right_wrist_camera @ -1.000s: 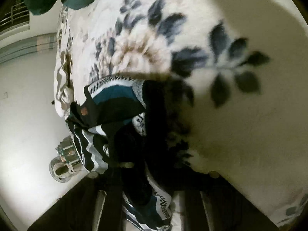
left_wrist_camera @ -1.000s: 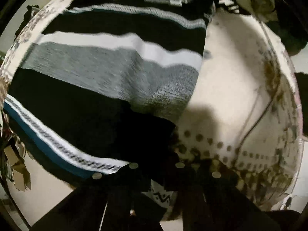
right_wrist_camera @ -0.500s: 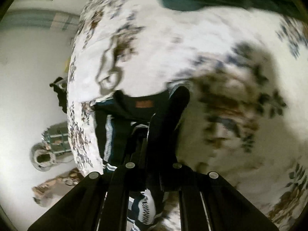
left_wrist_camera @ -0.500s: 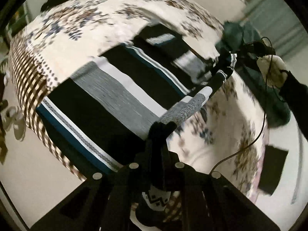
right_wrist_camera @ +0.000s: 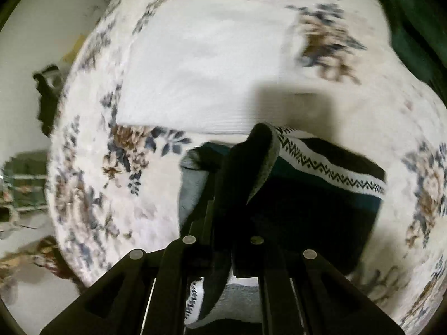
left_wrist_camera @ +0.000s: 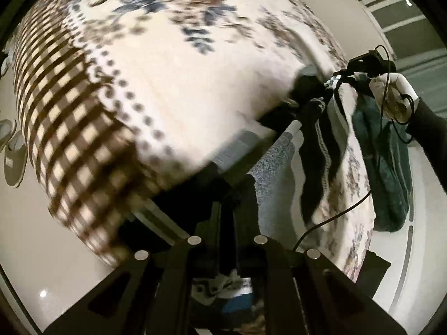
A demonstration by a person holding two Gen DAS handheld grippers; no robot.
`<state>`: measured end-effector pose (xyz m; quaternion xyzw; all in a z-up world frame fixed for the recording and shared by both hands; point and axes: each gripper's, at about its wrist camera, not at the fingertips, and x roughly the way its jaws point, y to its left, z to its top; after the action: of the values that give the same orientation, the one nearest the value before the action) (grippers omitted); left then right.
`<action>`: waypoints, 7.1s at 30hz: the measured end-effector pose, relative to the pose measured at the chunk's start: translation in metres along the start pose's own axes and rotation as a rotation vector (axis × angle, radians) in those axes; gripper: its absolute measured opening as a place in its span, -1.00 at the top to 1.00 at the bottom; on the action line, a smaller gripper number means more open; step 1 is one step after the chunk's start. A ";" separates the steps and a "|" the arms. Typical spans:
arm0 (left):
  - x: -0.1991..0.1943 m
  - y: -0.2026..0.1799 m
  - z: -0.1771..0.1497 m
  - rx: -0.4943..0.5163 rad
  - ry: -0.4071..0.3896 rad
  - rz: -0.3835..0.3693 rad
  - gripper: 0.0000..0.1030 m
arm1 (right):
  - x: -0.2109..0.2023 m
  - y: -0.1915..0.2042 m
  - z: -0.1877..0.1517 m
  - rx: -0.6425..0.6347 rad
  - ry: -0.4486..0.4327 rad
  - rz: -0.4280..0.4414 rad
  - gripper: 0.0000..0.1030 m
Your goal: Fold small clothes
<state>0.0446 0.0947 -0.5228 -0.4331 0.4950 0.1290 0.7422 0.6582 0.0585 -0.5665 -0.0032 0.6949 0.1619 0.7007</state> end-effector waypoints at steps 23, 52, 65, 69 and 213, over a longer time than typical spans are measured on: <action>0.008 0.036 0.015 0.060 0.170 0.015 -0.31 | 0.023 -0.109 -0.342 0.205 0.288 0.271 -0.27; 0.113 -0.192 0.238 0.451 0.125 -0.172 -0.19 | 0.011 -0.162 -0.284 0.524 -0.032 0.374 -0.32; 0.251 -0.266 0.321 0.620 0.172 -0.231 0.91 | 0.045 -0.255 -0.092 0.629 -0.184 0.376 0.21; 0.233 -0.247 0.341 0.575 0.138 -0.263 0.91 | 0.037 -0.232 -0.072 0.580 -0.225 0.370 0.93; 0.159 -0.090 0.101 -0.337 0.144 -0.520 -0.62 | 0.078 -0.250 -0.067 0.223 0.098 0.615 -1.00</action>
<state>0.2392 0.0817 -0.5974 -0.6701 0.3904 -0.0158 0.6311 0.6491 -0.1764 -0.6999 0.2757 0.7098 0.2882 0.5806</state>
